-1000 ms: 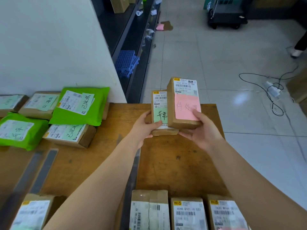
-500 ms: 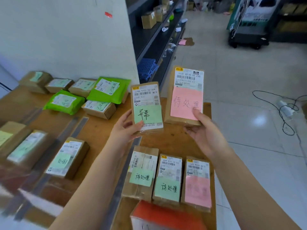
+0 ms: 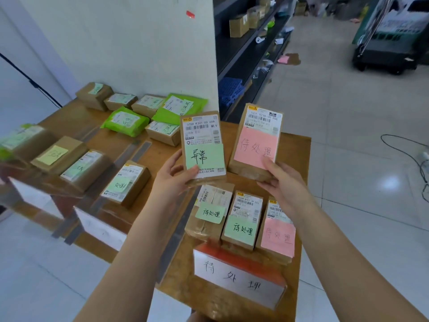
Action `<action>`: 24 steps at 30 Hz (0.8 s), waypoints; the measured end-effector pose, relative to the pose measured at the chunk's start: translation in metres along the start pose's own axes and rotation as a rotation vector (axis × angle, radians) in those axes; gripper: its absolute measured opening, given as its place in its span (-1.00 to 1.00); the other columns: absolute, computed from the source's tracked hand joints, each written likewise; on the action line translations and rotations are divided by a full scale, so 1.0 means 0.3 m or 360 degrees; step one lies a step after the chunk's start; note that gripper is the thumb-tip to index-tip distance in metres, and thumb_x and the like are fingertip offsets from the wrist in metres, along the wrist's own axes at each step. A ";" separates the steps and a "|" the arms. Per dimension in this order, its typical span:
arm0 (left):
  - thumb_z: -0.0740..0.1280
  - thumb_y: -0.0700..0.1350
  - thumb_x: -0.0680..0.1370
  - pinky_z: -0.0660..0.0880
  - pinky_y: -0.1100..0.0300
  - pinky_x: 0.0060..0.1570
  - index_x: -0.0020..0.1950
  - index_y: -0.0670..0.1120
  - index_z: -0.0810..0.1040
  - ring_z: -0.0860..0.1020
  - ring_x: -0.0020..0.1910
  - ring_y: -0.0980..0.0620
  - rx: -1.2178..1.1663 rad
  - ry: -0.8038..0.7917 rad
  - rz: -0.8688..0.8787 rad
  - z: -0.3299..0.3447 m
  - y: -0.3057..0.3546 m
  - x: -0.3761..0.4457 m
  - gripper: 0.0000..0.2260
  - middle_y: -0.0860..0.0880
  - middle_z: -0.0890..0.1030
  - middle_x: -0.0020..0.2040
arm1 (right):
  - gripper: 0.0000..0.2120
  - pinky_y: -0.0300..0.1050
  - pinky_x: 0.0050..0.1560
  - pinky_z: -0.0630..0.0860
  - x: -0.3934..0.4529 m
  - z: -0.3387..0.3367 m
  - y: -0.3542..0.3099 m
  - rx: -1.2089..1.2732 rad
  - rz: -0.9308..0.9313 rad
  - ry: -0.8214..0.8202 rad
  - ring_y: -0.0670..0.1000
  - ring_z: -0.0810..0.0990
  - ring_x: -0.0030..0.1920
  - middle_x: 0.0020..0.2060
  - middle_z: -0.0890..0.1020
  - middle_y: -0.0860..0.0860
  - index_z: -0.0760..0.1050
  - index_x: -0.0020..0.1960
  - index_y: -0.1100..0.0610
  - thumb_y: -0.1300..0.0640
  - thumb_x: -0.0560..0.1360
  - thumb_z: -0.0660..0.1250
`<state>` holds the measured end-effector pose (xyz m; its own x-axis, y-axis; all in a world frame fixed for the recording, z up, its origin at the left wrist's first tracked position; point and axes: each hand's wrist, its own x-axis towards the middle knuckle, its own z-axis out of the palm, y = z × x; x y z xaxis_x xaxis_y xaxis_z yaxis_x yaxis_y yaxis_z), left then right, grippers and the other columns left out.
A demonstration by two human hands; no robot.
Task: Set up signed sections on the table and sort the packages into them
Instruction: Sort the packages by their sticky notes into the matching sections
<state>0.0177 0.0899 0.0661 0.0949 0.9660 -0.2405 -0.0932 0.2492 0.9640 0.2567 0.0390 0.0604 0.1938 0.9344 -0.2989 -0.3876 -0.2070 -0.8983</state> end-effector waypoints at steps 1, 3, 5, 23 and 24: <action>0.52 -0.12 0.29 0.58 0.08 -0.04 0.34 0.13 0.36 0.63 0.03 -0.05 0.0036 0.0003 0.0002 -0.010 0.003 0.008 -0.33 -0.12 0.56 0.18 | -0.76 -0.16 -0.02 0.56 0.009 0.009 0.001 -0.0024 0.0014 -0.0008 -0.09 0.66 -0.02 -0.06 0.70 -0.07 0.52 0.05 0.01 -0.01 0.42 0.40; 0.53 -0.06 0.25 0.56 0.03 0.03 0.34 0.15 0.35 0.63 0.04 -0.05 0.0113 0.0006 -0.0006 -0.030 0.006 0.033 -0.30 -0.09 0.57 0.17 | -0.77 -0.15 -0.01 0.58 0.030 0.029 0.003 -0.0077 0.0038 -0.0001 -0.06 0.66 -0.01 -0.05 0.70 -0.04 0.53 0.05 0.02 0.01 0.42 0.41; 0.51 -0.08 0.32 0.56 0.06 0.01 0.36 0.15 0.34 0.63 0.03 -0.03 0.0170 -0.0010 -0.0005 -0.050 0.003 0.071 -0.34 -0.08 0.58 0.16 | -0.74 -0.14 0.00 0.59 0.059 0.051 0.006 -0.0141 0.0053 0.0028 -0.05 0.66 -0.01 -0.03 0.69 -0.01 0.52 0.06 0.04 0.01 0.41 0.42; 0.51 -0.07 0.33 0.54 0.01 0.08 0.26 0.24 0.39 0.60 0.10 -0.02 0.0332 -0.0190 -0.0161 -0.168 -0.031 0.492 -0.43 -0.02 0.60 0.11 | -0.81 -0.17 -0.13 0.56 0.443 0.102 0.190 -0.0669 0.0531 0.0531 -0.02 0.60 -0.01 -0.04 0.63 0.01 0.50 -0.01 0.09 0.02 0.45 0.40; 0.51 -0.07 0.33 0.54 0.02 0.08 0.24 0.24 0.40 0.60 0.09 -0.02 0.0322 -0.0212 -0.0164 -0.169 -0.034 0.502 -0.44 -0.02 0.60 0.10 | -0.82 -0.15 -0.11 0.56 0.455 0.099 0.204 -0.0723 0.0560 0.0550 -0.01 0.59 -0.01 -0.03 0.63 0.02 0.50 -0.03 0.08 0.01 0.45 0.39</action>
<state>-0.0173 0.2364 0.0144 0.2242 0.9154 -0.3342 0.1224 0.3138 0.9416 0.2327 0.1624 -0.0258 0.4319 0.6581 -0.6168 -0.0769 -0.6545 -0.7521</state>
